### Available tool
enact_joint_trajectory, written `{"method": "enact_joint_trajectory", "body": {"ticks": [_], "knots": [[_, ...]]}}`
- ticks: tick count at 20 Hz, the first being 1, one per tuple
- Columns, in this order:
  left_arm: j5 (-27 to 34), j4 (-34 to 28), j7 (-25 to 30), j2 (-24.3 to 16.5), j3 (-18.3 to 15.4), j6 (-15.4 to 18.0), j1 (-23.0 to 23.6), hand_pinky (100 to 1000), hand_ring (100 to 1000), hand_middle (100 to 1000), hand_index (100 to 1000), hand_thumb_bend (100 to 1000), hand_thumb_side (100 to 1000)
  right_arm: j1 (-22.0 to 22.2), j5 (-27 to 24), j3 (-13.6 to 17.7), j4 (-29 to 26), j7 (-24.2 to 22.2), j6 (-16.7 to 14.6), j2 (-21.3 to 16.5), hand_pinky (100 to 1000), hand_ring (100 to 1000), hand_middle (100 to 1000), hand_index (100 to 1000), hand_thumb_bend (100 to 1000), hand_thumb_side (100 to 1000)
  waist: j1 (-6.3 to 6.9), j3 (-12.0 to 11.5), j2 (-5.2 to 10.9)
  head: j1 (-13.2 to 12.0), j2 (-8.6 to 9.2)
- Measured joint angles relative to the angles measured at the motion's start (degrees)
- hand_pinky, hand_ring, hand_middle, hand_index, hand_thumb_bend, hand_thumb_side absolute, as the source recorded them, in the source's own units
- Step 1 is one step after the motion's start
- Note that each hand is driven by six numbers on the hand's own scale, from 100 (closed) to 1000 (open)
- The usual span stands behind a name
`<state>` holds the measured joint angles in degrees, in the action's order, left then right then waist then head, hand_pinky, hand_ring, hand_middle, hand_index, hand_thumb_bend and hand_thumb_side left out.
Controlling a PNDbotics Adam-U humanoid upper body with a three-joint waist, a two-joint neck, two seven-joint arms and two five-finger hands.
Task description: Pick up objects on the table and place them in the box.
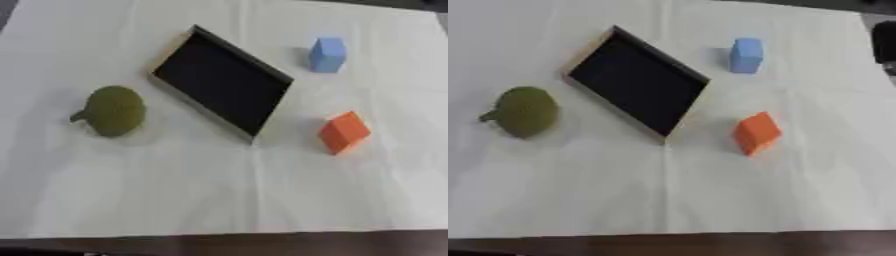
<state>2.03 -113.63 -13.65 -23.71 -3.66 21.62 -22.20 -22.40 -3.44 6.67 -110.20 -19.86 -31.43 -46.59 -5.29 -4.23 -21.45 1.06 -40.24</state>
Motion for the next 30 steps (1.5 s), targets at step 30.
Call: {"method": "enact_joint_trajectory", "body": {"ticks": [30], "knots": [[0.42, 0.0, 0.72, -1.06, 0.7, 0.69, -1.19, 682, 724, 759, 840, 100, 586, -1.4, 5.24, -10.98, 4.61, -11.08, -3.57, -8.61, 989, 983, 781, 913, 100, 262, 0.94, -0.06, -0.13, 1.59, 0.03]]}}
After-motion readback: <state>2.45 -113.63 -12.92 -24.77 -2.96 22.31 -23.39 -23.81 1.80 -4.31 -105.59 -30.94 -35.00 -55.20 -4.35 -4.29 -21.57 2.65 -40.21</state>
